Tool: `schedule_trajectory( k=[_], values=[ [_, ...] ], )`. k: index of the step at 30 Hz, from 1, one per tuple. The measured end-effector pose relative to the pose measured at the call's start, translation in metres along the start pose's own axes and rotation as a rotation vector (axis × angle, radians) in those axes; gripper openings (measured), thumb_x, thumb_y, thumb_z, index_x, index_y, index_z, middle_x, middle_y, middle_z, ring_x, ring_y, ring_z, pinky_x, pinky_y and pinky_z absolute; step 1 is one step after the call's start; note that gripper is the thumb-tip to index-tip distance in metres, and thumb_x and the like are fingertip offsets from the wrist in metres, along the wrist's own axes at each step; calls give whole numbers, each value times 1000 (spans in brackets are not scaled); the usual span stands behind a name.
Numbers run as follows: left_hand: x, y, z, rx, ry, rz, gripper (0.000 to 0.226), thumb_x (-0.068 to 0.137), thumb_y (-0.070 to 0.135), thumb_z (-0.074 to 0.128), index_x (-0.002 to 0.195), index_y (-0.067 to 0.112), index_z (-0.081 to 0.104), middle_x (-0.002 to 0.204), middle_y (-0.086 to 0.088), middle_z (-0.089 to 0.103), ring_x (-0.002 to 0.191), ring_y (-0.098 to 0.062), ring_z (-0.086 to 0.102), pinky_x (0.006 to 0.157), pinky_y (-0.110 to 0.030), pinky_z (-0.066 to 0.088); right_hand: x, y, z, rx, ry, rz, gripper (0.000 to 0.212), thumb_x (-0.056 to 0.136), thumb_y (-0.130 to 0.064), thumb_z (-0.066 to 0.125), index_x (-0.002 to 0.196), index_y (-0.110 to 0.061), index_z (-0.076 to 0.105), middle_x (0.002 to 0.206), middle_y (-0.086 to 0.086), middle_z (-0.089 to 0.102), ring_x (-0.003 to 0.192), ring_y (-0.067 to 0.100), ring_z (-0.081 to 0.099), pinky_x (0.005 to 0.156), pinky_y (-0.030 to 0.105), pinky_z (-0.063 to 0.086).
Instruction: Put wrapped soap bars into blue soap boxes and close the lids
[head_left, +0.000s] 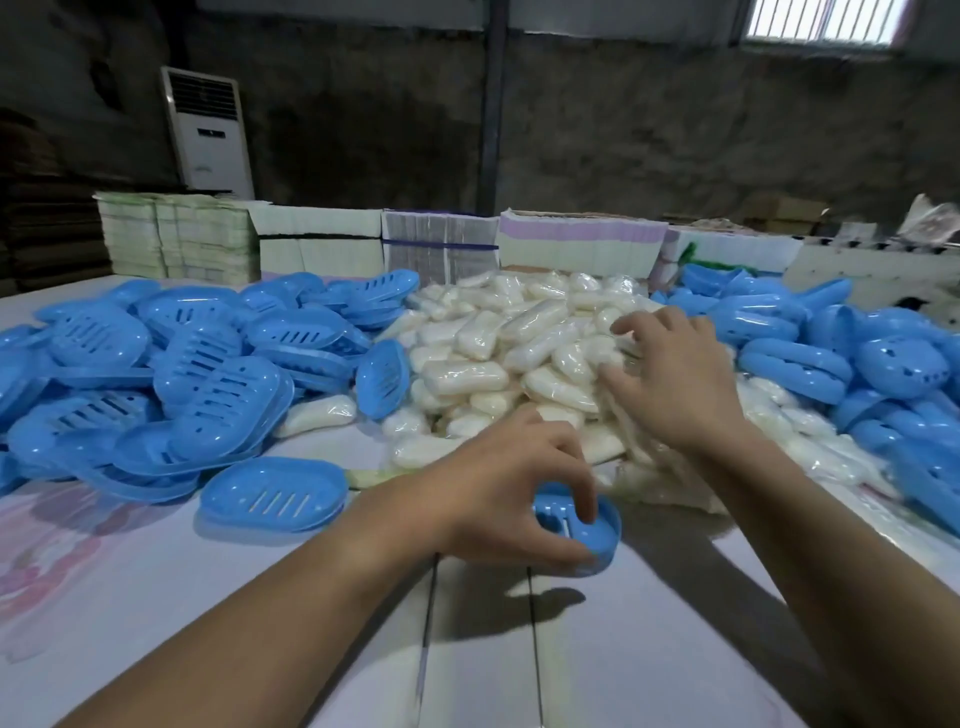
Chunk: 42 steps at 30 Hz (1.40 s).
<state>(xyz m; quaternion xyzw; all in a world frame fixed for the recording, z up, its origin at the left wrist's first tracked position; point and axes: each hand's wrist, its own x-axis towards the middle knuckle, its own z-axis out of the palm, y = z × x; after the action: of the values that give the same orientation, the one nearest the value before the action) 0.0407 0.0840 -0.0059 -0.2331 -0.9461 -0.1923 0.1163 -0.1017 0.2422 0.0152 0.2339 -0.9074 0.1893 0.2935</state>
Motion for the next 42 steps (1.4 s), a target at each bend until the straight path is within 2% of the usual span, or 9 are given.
schedule_trajectory(
  k=[5,10,15,18,24,27,31,36,42],
  values=[
    [-14,-31,-25,-71,-215,-285,69,70,44,89,127,47,50,119,28,42,119,1,42,99,-16,40,-6,24,10,52,-57,201,63,84,-51,54,142,-33,37,142,8,42,128,33,35,101,50,34],
    [-9,-39,-22,-11,-184,-318,59,64,50,88,115,49,58,112,23,51,102,2,50,80,-13,42,8,29,13,122,-126,208,61,89,-63,43,146,-42,36,149,4,45,134,32,42,107,52,35],
    [-6,-36,-10,-7,-142,-346,63,59,58,86,115,46,58,110,18,53,102,3,46,84,-18,45,6,17,15,374,-19,157,25,80,-52,54,100,-36,59,121,-7,52,95,24,63,83,46,53],
    [-4,-33,-4,-5,-103,-336,57,61,60,86,109,41,60,104,19,55,101,5,42,78,-17,40,8,20,18,372,104,169,19,77,-39,66,71,-26,53,101,-7,49,87,21,58,73,34,43],
    [-4,-32,0,-31,-39,-359,56,56,62,85,101,39,62,100,16,55,96,1,45,80,-24,46,-1,22,-3,323,205,-95,26,68,-22,74,82,-26,52,92,-7,50,80,11,44,67,27,30],
    [-3,-34,-1,-57,-27,-348,52,57,56,88,99,37,64,97,14,56,94,-2,47,81,-28,48,-18,13,-27,520,-20,-322,24,65,-24,74,79,-27,55,91,-6,60,82,13,56,74,25,47],
    [-3,-36,-1,-88,-9,-329,47,59,52,91,95,33,66,94,9,58,90,-6,48,75,-24,42,-50,4,-28,583,-493,-412,34,61,-11,79,76,-32,56,89,7,66,83,31,62,74,50,50],
    [-4,-35,-3,-83,-10,-328,51,59,53,91,99,32,66,98,9,59,93,0,47,78,-23,42,-57,-7,-23,648,-567,-475,33,67,4,80,82,-20,63,91,11,66,83,31,63,75,51,51],
    [-6,-34,-6,-60,-50,-340,52,60,59,87,101,36,64,99,12,58,92,-1,47,79,-31,49,-54,15,-39,556,-529,-453,25,73,-26,80,94,-17,71,93,-6,68,88,12,61,77,34,48]
  ],
)
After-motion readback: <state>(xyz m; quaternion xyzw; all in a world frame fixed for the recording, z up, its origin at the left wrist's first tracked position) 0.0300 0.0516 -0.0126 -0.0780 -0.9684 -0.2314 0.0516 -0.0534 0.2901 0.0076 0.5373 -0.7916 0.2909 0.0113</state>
